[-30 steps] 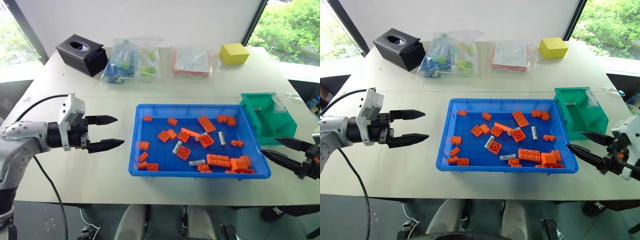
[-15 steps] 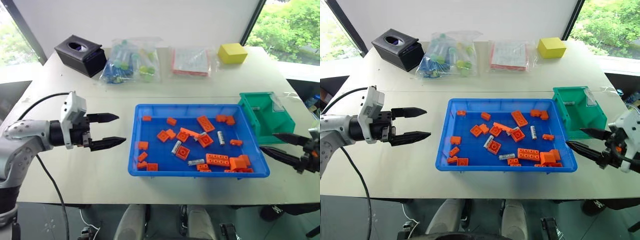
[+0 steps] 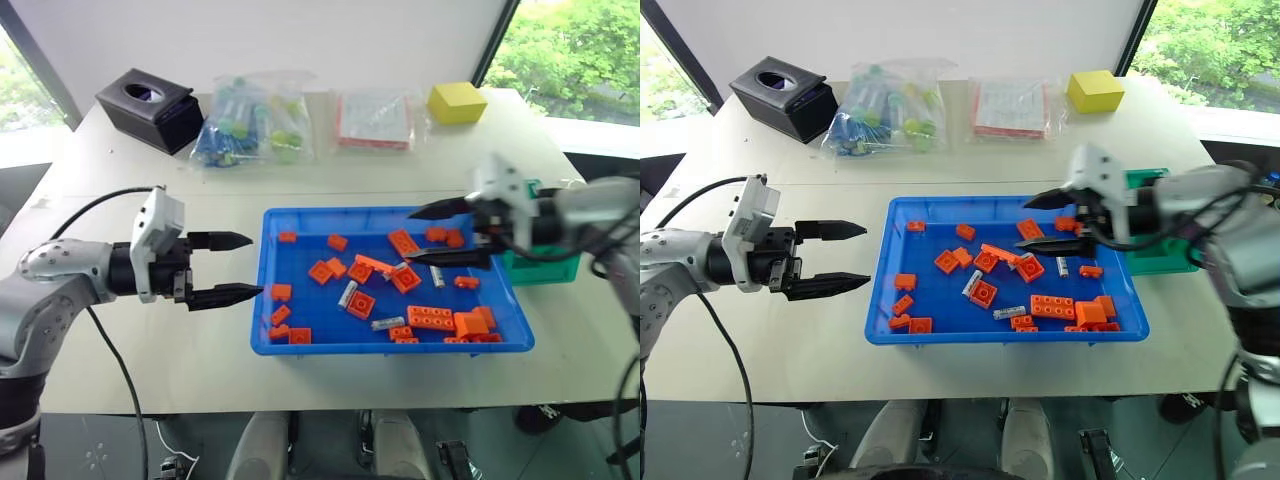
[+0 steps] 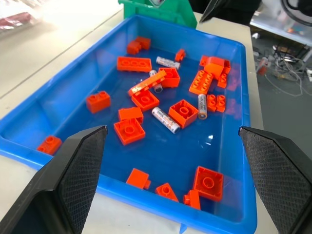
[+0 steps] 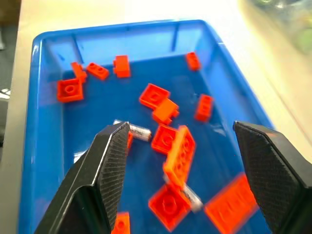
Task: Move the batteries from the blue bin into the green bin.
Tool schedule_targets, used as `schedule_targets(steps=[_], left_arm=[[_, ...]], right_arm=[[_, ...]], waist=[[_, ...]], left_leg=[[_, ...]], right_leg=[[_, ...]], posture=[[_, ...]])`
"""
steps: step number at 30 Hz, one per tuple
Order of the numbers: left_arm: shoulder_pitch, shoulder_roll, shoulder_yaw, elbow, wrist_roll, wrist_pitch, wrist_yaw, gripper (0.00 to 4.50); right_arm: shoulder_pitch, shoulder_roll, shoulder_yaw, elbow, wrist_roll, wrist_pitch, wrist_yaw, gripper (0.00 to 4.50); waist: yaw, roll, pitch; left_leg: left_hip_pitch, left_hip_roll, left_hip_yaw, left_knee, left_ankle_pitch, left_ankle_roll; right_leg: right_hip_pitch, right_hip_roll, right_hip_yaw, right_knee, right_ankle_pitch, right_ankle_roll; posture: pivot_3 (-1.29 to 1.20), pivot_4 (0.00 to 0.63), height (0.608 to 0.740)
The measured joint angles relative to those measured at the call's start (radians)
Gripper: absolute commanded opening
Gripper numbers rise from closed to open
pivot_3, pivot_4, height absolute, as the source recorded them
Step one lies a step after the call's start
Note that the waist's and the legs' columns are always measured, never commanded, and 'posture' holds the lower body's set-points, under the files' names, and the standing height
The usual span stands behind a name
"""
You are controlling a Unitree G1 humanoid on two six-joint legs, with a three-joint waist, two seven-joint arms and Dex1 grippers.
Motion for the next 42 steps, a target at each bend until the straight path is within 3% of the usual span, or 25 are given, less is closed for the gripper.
schedule_targets(steps=[6, 12, 21, 30, 42], left_arm=[[0.032, 0.0, 0.016, -0.028, -0.003, 0.001, 0.013, 4.5], [0.038, -0.001, 0.03, -0.049, -0.022, 0.006, 0.043, 4.5], [0.048, -0.003, 0.037, -0.064, -0.024, 0.016, 0.077, 4.5], [0.071, -0.006, 0.066, -0.084, -0.056, 0.02, 0.108, 4.5], [0.037, -0.006, 0.071, -0.082, -0.067, 0.025, 0.121, 4.5]], right_arm=[[-0.037, 0.105, 0.224, -0.019, -0.111, -0.03, 0.054, 3.48], [-0.18, 0.236, 0.337, 0.248, -0.32, -0.333, 0.116, 3.48], [-0.329, 0.342, 0.381, 0.626, -0.484, -0.818, 0.306, 3.48], [-0.372, 0.427, 0.382, 0.84, -0.577, -1.206, 0.307, 3.48], [-0.292, 0.436, 0.382, 0.799, -0.593, -1.307, 0.312, 3.48]], waist=[[0.0, 0.0, 0.0], [-0.006, 0.0, 0.0], [-0.023, 0.0, 0.0], [-0.028, 0.0, 0.0], [-0.026, 0.0, 0.0]], left_leg=[[-0.004, -0.001, 0.0, 0.001, 0.0, 0.0], [-0.002, 0.0, 0.0, 0.003, 0.002, -0.002], [-0.002, 0.0, 0.003, 0.002, 0.003, -0.005], [-0.001, 0.0, 0.002, 0.002, 0.004, -0.006], [0.0, 0.001, 0.002, 0.002, 0.005, -0.007]], right_leg=[[-0.003, 0.0, 0.0, 0.001, 0.003, 0.004], [-0.003, 0.002, 0.0, 0.001, 0.006, 0.003], [-0.002, 0.002, 0.0, 0.002, 0.007, 0.002], [-0.004, 0.004, 0.002, 0.003, 0.007, 0.002], [-0.005, 0.008, 0.008, 0.005, 0.007, 0.002]], posture=[[0.0, 0.15, 0.692], [0.0, 0.15, 0.692], [0.0, 0.15, 0.692], [0.0, 0.15, 0.692], [0.0, 0.15, 0.692]])
